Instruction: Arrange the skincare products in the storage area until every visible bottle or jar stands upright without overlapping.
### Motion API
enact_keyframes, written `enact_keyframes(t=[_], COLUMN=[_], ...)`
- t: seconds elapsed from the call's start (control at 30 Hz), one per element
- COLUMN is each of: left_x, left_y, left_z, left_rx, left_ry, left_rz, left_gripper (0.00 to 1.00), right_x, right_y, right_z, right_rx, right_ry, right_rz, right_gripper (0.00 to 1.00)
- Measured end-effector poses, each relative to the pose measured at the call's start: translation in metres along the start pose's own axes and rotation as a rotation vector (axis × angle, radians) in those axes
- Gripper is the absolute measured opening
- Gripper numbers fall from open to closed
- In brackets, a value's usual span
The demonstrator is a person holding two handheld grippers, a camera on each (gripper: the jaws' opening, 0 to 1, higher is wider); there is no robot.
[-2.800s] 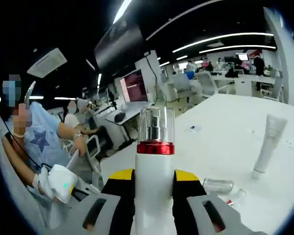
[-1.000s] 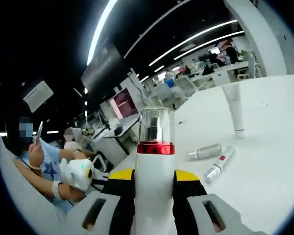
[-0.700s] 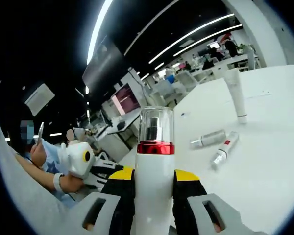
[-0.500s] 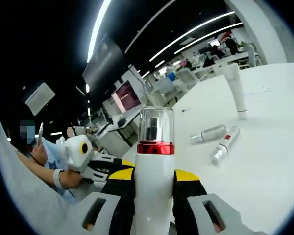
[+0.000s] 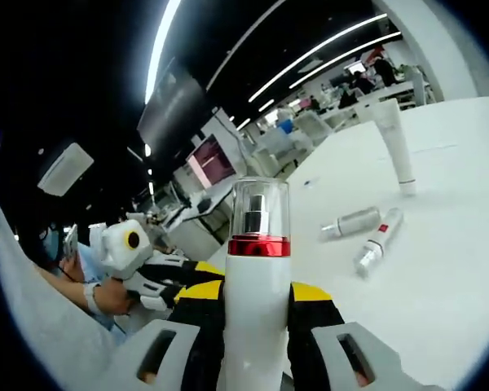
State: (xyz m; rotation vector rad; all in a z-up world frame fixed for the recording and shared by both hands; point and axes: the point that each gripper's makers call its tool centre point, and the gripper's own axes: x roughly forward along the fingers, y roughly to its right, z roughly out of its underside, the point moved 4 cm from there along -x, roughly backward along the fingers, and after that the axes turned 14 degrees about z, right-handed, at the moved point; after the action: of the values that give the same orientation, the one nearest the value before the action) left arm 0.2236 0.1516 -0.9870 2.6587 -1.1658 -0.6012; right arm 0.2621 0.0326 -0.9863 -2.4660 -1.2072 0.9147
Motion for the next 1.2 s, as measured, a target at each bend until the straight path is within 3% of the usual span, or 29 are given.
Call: enact_keyframes(t=[0.03,0.1,0.23,0.47,0.57,0.77,1.0,1.2], left_x=[0.001,0.002,0.001,0.012,0.016,0.018,0.015,0.017], left_y=[0.002,0.002,-0.001,0.012,0.015,0.022,0.027,0.034], left_z=[-0.007,-0.012,-0.006,-0.009,-0.008,-0.003,-0.002,0.005], left_rx=[-0.045,-0.106,-0.120,-0.193,-0.216,-0.251,-0.294,-0.291], left_ry=[0.065,0.134,0.104,0.124,0.124,0.112,0.114,0.072], left_rz=[0.014,0.031,0.045,0.163,0.184,0.249,0.314,0.359], left_gripper=[0.35,0.39,0.44,0.44,0.47,0.50,0.46,0.44], right_x=[0.001,0.003,0.005,0.007,0.009,0.016,0.013,0.010], right_y=[-0.001,-0.002,-0.002,-0.005,-0.008,-0.022,-0.045,-0.059], right_z=[-0.001,-0.005,-0.011,-0.020,-0.022,-0.024,-0.021,-0.019], right_rx=[0.000,-0.004,-0.008,0.000,0.003,0.024,-0.009,-0.024], right_ry=[0.002,0.011,0.024,0.055,0.064,0.079,0.082,0.091], right_rz=[-0.004,-0.011,-0.017,-0.033,-0.041,-0.101,-0.219,-0.300], right_gripper=[0.21,0.21,0.21,0.21,0.21,0.21,0.21,0.21])
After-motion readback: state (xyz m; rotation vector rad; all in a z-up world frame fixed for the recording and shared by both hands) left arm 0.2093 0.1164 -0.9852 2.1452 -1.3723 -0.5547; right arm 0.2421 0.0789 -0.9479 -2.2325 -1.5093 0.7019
